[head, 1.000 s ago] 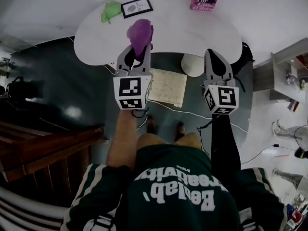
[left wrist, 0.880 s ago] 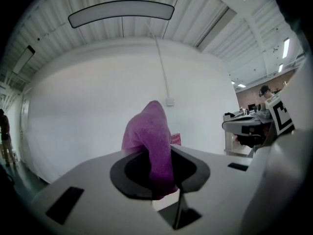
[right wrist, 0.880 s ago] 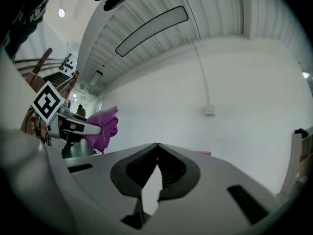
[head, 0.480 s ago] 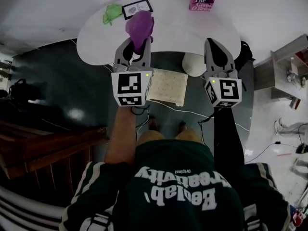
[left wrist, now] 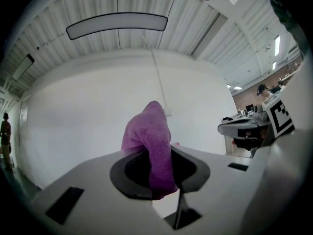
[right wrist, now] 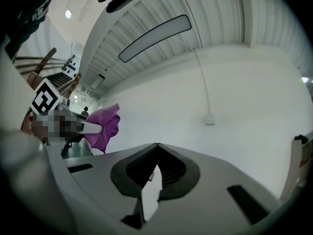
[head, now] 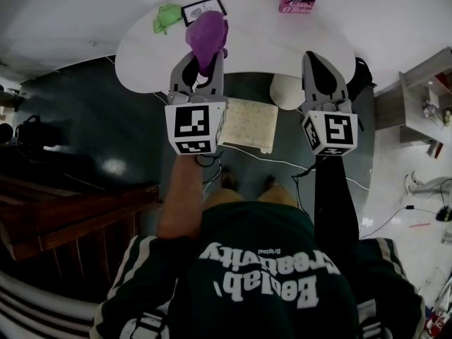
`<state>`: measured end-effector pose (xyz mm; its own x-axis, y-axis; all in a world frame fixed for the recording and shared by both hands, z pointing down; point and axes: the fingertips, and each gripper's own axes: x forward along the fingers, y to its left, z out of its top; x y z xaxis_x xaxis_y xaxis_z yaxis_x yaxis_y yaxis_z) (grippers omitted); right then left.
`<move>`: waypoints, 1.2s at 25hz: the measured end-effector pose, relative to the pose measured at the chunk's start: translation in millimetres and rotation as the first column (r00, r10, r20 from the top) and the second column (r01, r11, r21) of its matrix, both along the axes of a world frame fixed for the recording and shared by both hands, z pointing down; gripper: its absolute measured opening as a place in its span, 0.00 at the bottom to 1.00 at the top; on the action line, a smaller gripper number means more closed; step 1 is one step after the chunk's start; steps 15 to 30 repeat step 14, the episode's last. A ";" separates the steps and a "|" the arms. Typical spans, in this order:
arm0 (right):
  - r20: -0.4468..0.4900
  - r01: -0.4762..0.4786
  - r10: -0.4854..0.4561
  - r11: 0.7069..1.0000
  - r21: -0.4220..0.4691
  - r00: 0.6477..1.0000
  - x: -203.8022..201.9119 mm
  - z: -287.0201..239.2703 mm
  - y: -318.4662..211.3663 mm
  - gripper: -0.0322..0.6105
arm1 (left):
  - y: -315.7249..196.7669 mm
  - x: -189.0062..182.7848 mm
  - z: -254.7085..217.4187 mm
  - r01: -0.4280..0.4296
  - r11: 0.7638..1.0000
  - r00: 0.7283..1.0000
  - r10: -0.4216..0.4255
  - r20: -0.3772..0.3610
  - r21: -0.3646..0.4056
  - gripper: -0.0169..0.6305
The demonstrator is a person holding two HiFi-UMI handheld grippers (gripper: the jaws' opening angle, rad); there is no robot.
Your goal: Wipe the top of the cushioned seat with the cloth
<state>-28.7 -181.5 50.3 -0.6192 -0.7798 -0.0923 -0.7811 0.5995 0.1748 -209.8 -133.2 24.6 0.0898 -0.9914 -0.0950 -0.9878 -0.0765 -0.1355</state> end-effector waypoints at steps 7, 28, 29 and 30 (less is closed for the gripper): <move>0.002 -0.002 0.002 1.000 -0.001 1.000 4.1 0.6 2.0 0.06 | 5.3 -2.1 -3.2 0.016 1.000 1.000 -0.016 -0.009 0.008 0.17; -0.004 -0.003 0.003 1.000 0.008 1.000 3.0 -1.2 6.4 0.06 | 14.0 -5.7 -4.8 0.024 1.000 1.000 -0.024 -0.004 0.010 0.17; -0.004 -0.003 0.003 1.000 0.008 1.000 3.0 -1.2 6.4 0.06 | 14.0 -5.7 -4.8 0.024 1.000 1.000 -0.024 -0.004 0.010 0.17; -0.004 -0.003 0.003 1.000 0.008 1.000 3.0 -1.2 6.4 0.06 | 14.0 -5.7 -4.8 0.024 1.000 1.000 -0.024 -0.004 0.010 0.17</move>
